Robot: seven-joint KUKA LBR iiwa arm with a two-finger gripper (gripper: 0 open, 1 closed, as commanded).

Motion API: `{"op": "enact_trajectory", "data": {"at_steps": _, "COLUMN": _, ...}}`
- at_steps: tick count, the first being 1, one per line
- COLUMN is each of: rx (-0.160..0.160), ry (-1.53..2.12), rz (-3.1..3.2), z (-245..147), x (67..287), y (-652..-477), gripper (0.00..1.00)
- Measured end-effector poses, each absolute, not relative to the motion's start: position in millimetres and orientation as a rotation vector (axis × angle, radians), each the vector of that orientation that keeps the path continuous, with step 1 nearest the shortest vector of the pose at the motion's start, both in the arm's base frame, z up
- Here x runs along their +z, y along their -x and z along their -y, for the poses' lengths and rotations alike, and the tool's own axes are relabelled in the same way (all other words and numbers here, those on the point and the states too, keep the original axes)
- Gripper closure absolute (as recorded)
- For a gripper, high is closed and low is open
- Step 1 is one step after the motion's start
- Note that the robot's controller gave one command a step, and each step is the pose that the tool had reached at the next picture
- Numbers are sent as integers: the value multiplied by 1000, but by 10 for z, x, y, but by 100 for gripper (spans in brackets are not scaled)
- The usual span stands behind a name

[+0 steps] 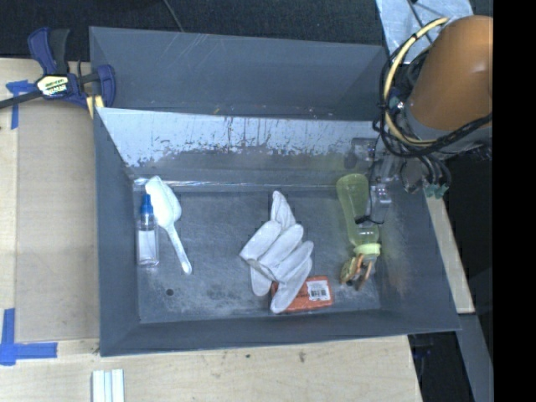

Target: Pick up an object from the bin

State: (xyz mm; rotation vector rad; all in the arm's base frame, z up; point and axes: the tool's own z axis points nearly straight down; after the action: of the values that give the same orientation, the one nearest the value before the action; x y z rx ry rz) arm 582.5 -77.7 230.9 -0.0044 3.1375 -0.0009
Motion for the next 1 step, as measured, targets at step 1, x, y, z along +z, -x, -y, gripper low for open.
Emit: {"op": "enact_trajectory", "data": {"at_steps": 1, "rx": -1, "ry": 4, "rz": -3138, "z": 777, "x": 2309, "y": -5825, "gripper": 0}}
